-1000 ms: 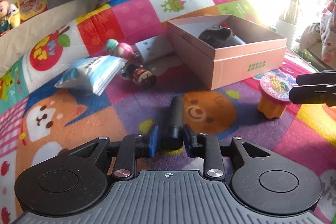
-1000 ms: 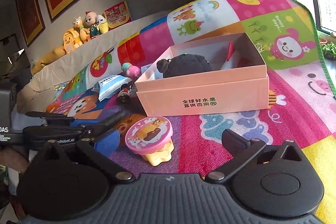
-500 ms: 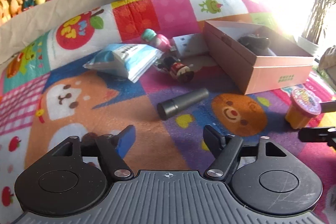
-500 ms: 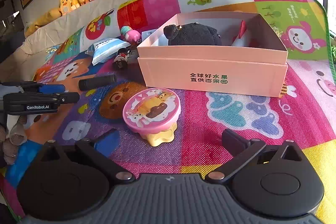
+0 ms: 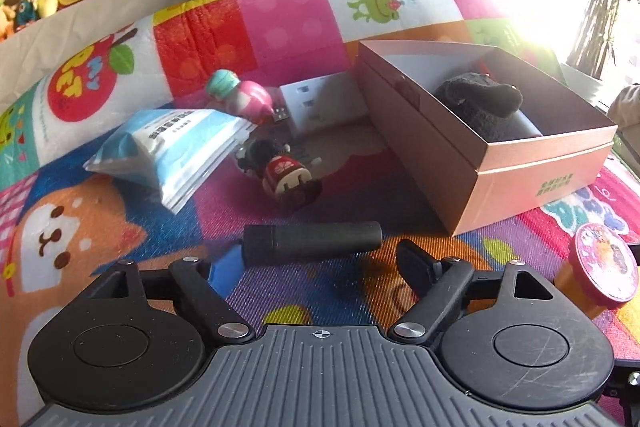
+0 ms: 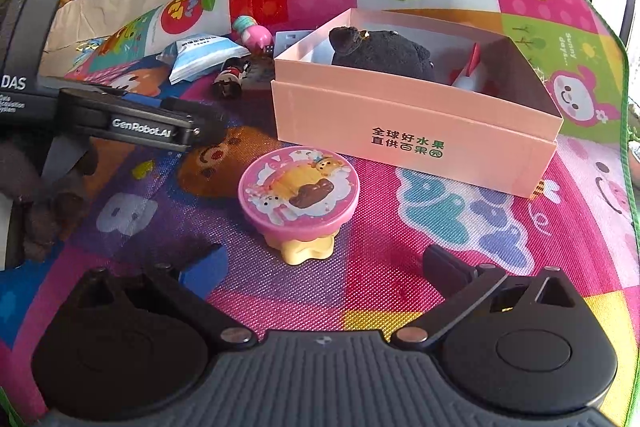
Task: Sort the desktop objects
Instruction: 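Grasp the black cylinder with the left tool and lift it, then hold the cylinder in the left tool while the right tool nears the cup toy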
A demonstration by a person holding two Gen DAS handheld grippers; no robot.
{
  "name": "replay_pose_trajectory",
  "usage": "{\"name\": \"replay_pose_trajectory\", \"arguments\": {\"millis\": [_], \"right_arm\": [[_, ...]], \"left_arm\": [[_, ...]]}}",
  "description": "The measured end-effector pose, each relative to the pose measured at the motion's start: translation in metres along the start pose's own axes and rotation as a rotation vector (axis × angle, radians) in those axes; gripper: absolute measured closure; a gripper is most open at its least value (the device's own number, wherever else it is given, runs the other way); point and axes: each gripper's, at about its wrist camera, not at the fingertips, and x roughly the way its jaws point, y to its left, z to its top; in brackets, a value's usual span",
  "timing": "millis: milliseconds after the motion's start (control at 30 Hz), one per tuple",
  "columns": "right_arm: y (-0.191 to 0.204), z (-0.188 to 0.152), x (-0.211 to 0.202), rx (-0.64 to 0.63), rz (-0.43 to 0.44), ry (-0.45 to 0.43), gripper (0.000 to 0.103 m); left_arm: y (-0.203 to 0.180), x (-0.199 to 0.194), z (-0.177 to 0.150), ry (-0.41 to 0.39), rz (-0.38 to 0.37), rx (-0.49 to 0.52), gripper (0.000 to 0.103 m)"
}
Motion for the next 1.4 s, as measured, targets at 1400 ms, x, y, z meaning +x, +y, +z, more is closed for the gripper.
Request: {"name": "replay_pose_trajectory", "arguments": {"millis": [1400], "right_arm": [[0.019,0.016,-0.022,-0.042,-0.027,-0.155,0.015]], "left_arm": [[-0.002,-0.092,-0.070,-0.022,-0.053,-0.026,0.009]]}}
